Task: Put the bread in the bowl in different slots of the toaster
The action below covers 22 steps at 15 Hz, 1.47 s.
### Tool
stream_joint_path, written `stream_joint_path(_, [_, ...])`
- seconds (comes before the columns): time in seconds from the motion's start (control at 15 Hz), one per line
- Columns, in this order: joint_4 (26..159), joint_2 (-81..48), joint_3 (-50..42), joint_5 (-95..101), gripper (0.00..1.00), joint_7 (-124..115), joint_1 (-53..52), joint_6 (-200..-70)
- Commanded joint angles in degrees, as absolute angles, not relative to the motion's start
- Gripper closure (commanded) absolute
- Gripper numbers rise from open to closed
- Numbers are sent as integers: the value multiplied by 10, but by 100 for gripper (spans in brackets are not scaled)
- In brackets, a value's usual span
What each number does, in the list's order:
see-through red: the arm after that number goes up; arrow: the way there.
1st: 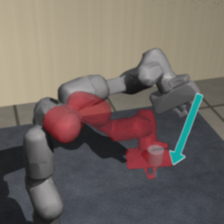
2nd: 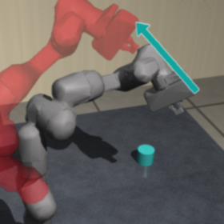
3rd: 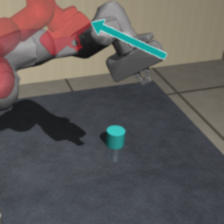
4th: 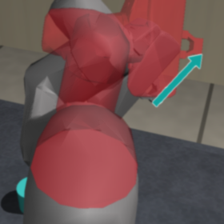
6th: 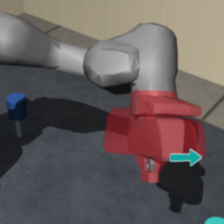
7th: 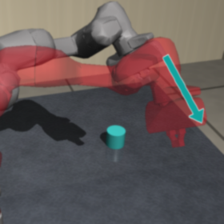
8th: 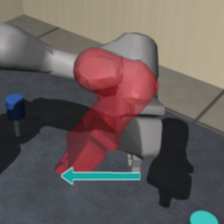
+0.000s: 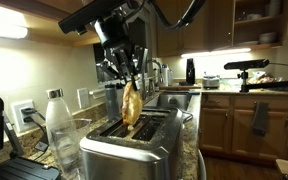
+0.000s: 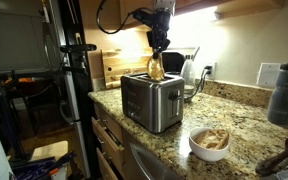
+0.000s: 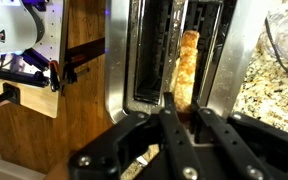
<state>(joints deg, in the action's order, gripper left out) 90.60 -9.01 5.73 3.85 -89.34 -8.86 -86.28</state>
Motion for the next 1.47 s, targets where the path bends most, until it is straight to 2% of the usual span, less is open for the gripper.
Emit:
stream_joint_path(0.0, [948, -55, 57, 39, 90, -913, -95, -870])
stream_joint_path(0.07, [948, -56, 58, 39, 87, -914, -95, -870])
stream_joint_path(0.13, [949, -55, 58, 37, 61, -913, -95, -871])
stream_joint_path(0.2, [952, -54, 59, 38, 60, -912, -95, -872])
stream_joint_path(0.8, [965, -42, 55, 48, 4, -905, -90, -878])
stream_joint_path(0.93, [976, -33, 50, 45, 0, -902, -85, -882])
stream_joint_path(1.4, [1021, 1, 28, 45, 0, -892, -55, -884])
